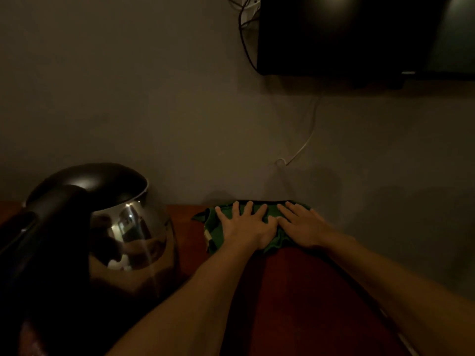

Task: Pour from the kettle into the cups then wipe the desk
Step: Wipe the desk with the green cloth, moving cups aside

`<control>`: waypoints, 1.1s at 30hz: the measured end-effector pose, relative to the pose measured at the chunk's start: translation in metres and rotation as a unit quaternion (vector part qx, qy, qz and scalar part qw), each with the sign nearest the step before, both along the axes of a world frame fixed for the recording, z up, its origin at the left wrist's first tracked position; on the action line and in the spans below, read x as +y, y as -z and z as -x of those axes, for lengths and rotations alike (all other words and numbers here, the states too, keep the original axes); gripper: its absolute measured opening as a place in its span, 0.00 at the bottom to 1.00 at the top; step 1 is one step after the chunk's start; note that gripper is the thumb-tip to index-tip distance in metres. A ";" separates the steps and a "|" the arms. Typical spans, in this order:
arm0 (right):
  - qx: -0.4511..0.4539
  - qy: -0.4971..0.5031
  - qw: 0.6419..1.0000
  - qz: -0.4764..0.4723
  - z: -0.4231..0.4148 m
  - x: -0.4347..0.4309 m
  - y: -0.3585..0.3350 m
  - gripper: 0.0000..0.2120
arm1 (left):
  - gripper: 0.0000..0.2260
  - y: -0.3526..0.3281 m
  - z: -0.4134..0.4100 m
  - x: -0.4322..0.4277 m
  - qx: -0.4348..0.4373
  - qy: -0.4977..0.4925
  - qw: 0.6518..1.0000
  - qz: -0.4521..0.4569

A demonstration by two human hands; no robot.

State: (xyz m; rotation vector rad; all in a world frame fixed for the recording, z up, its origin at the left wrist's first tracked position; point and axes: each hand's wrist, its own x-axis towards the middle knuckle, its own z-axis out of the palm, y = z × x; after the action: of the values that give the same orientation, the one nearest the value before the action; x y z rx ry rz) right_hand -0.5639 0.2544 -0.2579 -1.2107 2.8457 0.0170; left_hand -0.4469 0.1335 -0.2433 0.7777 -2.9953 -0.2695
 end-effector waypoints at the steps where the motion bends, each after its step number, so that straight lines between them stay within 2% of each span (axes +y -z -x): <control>1: -0.003 0.000 1.000 0.004 0.004 -0.004 -0.002 0.29 | 0.28 0.000 0.005 -0.002 0.001 -0.004 1.000 0.000; 7: -0.029 0.002 0.999 0.042 0.013 -0.016 -0.010 0.28 | 0.28 -0.002 0.029 -0.015 0.000 -0.010 1.000 0.008; 12: -0.043 -0.013 0.998 0.043 0.001 -0.008 -0.013 0.28 | 0.28 -0.005 0.015 -0.006 -0.016 0.000 1.000 0.004; 24: -0.018 -0.011 1.000 0.009 -0.159 0.108 -0.023 0.28 | 0.28 0.000 -0.121 0.095 -0.005 0.067 0.998 -0.011; 25: -0.025 -0.009 1.000 0.004 -0.176 0.118 -0.026 0.32 | 0.28 -0.001 -0.139 0.103 -0.007 0.075 0.997 -0.014; 28: -0.024 -0.022 0.999 -0.025 -0.221 0.147 -0.027 0.64 | 0.28 -0.005 -0.191 0.127 -0.020 0.109 0.994 -0.021; 29: -0.023 -0.023 0.999 -0.036 -0.235 0.155 -0.027 0.69 | 0.28 -0.006 -0.209 0.132 -0.024 0.118 0.992 -0.024; 33: -0.047 -0.023 0.997 -0.060 -0.296 0.172 -0.029 0.67 | 0.28 -0.005 -0.272 0.141 -0.031 0.147 0.988 -0.029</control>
State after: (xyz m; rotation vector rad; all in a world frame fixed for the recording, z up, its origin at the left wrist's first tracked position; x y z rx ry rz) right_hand -0.2675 0.4263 -0.2287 -1.2192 2.6947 0.1271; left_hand -0.1748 0.2750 -0.2382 0.3495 -3.1685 -0.3482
